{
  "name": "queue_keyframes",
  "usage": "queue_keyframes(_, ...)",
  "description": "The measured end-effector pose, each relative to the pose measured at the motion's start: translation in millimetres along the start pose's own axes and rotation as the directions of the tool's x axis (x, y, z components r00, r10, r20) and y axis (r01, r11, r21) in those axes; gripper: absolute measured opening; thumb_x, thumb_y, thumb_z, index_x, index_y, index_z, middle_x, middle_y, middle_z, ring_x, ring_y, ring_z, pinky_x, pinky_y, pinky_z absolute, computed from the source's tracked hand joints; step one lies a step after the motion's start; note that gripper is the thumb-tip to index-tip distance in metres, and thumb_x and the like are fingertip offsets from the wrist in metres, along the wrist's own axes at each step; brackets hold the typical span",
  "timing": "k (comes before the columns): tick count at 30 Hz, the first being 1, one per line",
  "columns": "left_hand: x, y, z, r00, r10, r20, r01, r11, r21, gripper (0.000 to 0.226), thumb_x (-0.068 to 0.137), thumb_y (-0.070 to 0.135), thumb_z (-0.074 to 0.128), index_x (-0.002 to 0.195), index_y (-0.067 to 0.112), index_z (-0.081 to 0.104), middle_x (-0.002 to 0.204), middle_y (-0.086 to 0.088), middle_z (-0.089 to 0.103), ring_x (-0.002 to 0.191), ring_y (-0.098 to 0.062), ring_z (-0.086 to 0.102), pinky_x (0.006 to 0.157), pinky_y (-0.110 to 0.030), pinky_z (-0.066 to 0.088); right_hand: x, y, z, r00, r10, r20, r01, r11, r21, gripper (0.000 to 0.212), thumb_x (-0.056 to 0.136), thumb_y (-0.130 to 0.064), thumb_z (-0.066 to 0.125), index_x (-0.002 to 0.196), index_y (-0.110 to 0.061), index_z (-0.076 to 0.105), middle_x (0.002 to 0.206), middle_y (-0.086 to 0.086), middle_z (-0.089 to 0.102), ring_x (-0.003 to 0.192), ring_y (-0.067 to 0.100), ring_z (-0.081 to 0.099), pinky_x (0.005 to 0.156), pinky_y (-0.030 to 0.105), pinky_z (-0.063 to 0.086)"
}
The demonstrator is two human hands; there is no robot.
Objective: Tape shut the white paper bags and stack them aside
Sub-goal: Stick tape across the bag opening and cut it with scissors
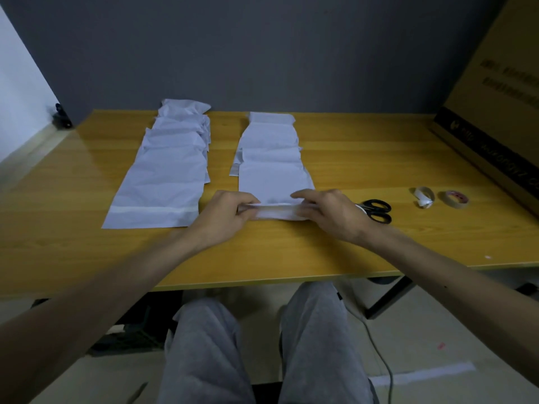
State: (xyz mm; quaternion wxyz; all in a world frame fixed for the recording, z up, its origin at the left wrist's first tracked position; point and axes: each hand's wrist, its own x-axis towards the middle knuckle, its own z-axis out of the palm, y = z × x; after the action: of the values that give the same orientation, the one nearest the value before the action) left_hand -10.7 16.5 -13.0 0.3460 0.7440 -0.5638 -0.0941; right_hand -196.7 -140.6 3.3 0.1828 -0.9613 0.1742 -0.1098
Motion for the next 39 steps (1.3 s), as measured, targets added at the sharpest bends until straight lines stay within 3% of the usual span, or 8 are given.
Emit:
queue_keyframes(4, 10, -3, -2, 0.999, -0.04, -0.033, 0.04, 0.999, 0.006, 0.028, 0.089, 0.006, 0.065, 0.118, 0.007, 0.066, 0.113, -0.004, 0.066, 0.099, -0.017, 0.06, 0.086, -0.028, 0.049, 10, 4, -3, 0.994, 0.103, -0.039, -0.101, 0.993, 0.062, 0.043, 0.095, -0.02, 0.058, 0.136, -0.015, 0.049, 0.114, 0.012, 0.067, 0.106, 0.026, 0.061, 0.083, 0.035, 0.05)
queue_keyframes(10, 18, -4, 3, 0.992, -0.094, -0.081, 0.094, 0.996, -0.011, 0.041, 0.083, 0.007, 0.073, 0.122, 0.012, 0.062, 0.099, 0.007, 0.055, 0.066, -0.004, 0.048, 0.069, -0.017, 0.038, 15, 4, 7, 0.979, 0.187, -0.086, -0.176, 0.977, 0.121, 0.039, 0.094, -0.019, 0.058, 0.133, -0.015, 0.05, 0.105, 0.01, 0.064, 0.1, 0.026, 0.059, 0.079, 0.03, 0.044)
queue_keyframes(13, 19, -5, 4, 0.986, -0.149, -0.071, 0.143, 0.986, -0.084, 0.046, 0.082, 0.01, 0.075, 0.124, 0.012, 0.059, 0.112, 0.003, 0.06, 0.075, -0.008, 0.056, 0.071, -0.022, 0.045, 13, 3, 4, 0.977, 0.203, -0.065, -0.188, 0.964, 0.191, 0.047, 0.092, -0.026, 0.063, 0.135, -0.017, 0.047, 0.1, 0.001, 0.058, 0.095, 0.02, 0.056, 0.073, 0.019, 0.035)
queue_keyframes(16, 18, -8, 4, 0.976, -0.212, -0.044, 0.203, 0.967, -0.154, 0.04, 0.083, 0.01, 0.074, 0.121, 0.009, 0.061, 0.114, -0.003, 0.063, 0.098, -0.014, 0.061, 0.083, -0.029, 0.051, 4, 7, -4, 0.97, 0.242, 0.033, -0.243, 0.944, 0.222, 0.064, 0.083, -0.035, 0.072, 0.139, -0.021, 0.044, 0.115, -0.005, 0.05, 0.105, 0.01, 0.045, 0.084, 0.02, 0.034)
queue_keyframes(22, 13, -4, 2, 0.977, -0.211, 0.03, 0.213, 0.955, -0.205, 0.01, 0.091, 0.014, 0.065, 0.1, 0.018, 0.063, 0.06, 0.018, 0.054, 0.06, 0.005, 0.054, 0.062, -0.012, 0.04, -3, 17, -10, 0.976, 0.217, 0.033, -0.22, 0.959, 0.177, 0.047, 0.084, -0.028, 0.073, 0.127, -0.017, 0.057, 0.11, -0.007, 0.058, 0.1, 0.009, 0.051, 0.068, 0.008, 0.035)
queue_keyframes(28, 7, -2, -1, 0.98, -0.195, 0.041, 0.199, 0.971, -0.135, 0.022, 0.089, 0.017, 0.068, 0.111, 0.012, 0.066, 0.085, 0.006, 0.062, 0.074, -0.009, 0.057, 0.071, -0.029, 0.05, -4, 19, -12, 0.979, 0.193, 0.062, -0.199, 0.974, 0.107, 0.041, 0.085, -0.028, 0.071, 0.124, -0.022, 0.058, 0.09, 0.001, 0.057, 0.082, 0.015, 0.052, 0.063, 0.02, 0.037)
queue_keyframes(33, 3, -2, -7, 0.974, -0.219, 0.059, 0.224, 0.967, -0.12, 0.025, 0.085, 0.013, 0.072, 0.109, 0.01, 0.068, 0.074, 0.005, 0.06, 0.061, -0.007, 0.054, 0.057, -0.004, 0.039, -2, 19, -12, 0.979, 0.169, 0.116, -0.182, 0.976, 0.117, 0.036, 0.09, -0.021, 0.066, 0.124, -0.019, 0.057, 0.069, 0.0, 0.045, 0.063, 0.015, 0.045, 0.055, 0.02, 0.034)
queue_keyframes(39, 7, -8, -7, 0.961, -0.266, 0.072, 0.272, 0.957, -0.103, 0.033, 0.084, 0.016, 0.073, 0.116, 0.01, 0.064, 0.064, 0.011, 0.05, 0.071, -0.01, 0.058, 0.075, -0.023, 0.046, 0, 19, -9, 0.977, 0.2, 0.073, -0.207, 0.974, 0.093, 0.037, 0.089, -0.024, 0.067, 0.124, -0.016, 0.058, 0.077, -0.007, 0.049, 0.069, 0.005, 0.048, 0.057, 0.014, 0.034)
